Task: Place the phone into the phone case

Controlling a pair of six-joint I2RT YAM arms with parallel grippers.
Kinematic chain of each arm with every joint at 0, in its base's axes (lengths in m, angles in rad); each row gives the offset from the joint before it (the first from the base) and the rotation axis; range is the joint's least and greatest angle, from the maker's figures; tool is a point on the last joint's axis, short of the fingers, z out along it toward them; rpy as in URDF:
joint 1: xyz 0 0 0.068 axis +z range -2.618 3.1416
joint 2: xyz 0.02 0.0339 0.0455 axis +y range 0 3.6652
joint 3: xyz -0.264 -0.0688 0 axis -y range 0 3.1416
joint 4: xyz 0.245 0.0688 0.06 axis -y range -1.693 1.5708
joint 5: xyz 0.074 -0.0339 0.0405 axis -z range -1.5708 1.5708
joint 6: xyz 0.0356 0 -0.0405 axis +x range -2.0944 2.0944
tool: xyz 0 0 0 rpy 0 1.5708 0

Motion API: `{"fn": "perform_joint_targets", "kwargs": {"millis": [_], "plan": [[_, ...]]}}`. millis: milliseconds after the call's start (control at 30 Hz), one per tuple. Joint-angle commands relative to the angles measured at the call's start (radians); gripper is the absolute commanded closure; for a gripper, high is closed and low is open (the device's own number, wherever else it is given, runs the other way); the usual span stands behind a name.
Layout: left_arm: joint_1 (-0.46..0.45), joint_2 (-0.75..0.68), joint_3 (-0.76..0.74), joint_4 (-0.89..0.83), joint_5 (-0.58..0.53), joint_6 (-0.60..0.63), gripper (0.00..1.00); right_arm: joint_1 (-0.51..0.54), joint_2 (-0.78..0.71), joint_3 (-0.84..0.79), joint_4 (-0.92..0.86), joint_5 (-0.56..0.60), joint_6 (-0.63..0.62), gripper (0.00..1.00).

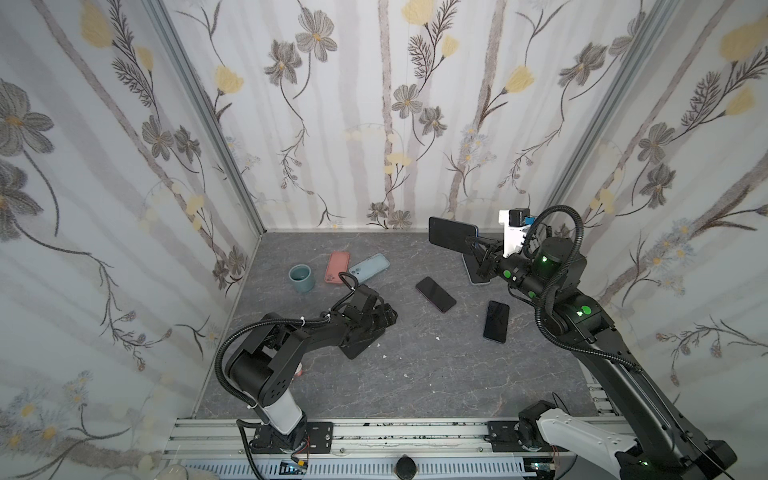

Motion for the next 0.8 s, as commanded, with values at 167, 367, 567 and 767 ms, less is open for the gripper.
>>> {"fn": "perform_joint_targets", "kwargs": {"millis": [167,367,567,767], "plan": [[-0.147,0.094,0.114,-0.080,0.105,0.124,0.24,0.002,-0.026,0.005,0.015,0.023,-0.006,1.00],[-0.238,0.069,0.127,-0.122,0.176,0.159,0.24,0.000,-0.020,0.002,0.018,0.031,-0.004,1.00],[-0.234,-0.036,0.123,-0.117,0.134,0.116,0.22,0.001,0.008,0.003,0.024,0.031,0.048,1.00],[-0.147,-0.211,0.088,-0.185,0.036,0.090,0.22,0.005,0.020,-0.010,-0.033,0.018,0.179,1.00]]}}
